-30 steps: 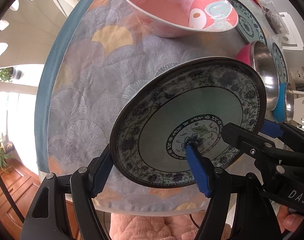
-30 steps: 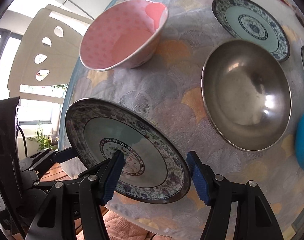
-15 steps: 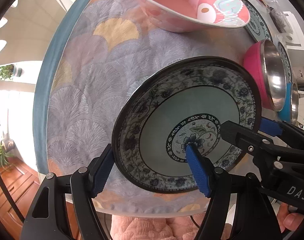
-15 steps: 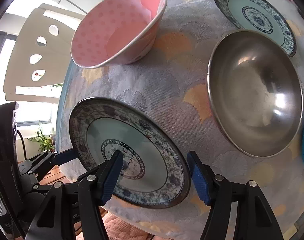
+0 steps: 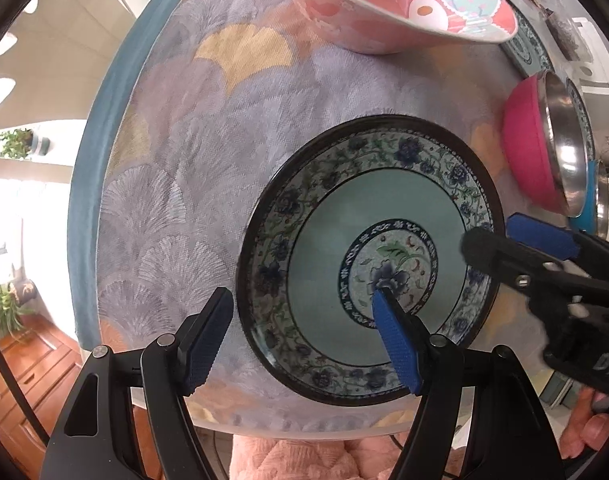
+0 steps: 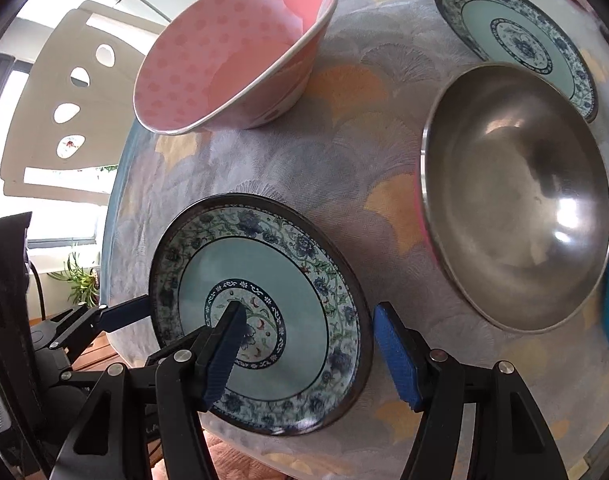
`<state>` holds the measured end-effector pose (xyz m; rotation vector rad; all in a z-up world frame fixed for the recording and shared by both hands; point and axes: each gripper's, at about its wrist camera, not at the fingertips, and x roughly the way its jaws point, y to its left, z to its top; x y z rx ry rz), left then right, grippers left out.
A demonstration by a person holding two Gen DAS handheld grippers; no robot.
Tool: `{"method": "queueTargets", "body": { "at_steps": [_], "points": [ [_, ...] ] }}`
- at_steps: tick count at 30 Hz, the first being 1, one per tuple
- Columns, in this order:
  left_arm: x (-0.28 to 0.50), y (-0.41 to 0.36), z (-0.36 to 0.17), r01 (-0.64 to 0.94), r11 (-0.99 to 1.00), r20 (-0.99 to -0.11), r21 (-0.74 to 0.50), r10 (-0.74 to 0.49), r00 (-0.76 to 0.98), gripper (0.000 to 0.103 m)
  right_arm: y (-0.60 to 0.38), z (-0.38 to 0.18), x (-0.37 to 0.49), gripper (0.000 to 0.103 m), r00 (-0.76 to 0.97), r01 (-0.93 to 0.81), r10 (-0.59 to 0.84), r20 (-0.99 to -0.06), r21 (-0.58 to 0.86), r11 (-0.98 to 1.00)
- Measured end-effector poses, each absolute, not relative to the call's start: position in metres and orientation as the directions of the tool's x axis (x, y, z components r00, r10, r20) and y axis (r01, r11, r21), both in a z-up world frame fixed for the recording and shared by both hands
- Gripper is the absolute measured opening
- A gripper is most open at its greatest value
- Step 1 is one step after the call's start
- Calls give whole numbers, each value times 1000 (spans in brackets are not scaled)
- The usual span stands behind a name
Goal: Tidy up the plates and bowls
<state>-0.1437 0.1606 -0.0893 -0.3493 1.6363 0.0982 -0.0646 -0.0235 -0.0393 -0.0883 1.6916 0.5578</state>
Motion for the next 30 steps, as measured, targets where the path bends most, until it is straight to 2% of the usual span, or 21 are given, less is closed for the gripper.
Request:
{"method": "queueTargets", "body": {
  "at_steps": [6, 12, 24, 30],
  "points": [
    [-160, 164, -102, -295, 946, -983, -138, -167, -75, 70, -34, -36, -75, 64, -221, -370, 250, -943, 318, 873],
    [-165, 160, -109, -277, 953, -986, -119, -148, -83, 70, -41, -59, -95, 64, -267, -351, 236, -934, 322, 879],
    [-171, 136, -103, -206, 962, -979, -178, -194, -64, 69, -44, -63, -91, 63, -289, -293, 333, -898, 414, 862],
    [-177, 135, -97, -200, 964, -979, -175, -193, -71, 69, -46, -58, -93, 63, -277, -319, 284, -918, 367, 874]
  ]
}}
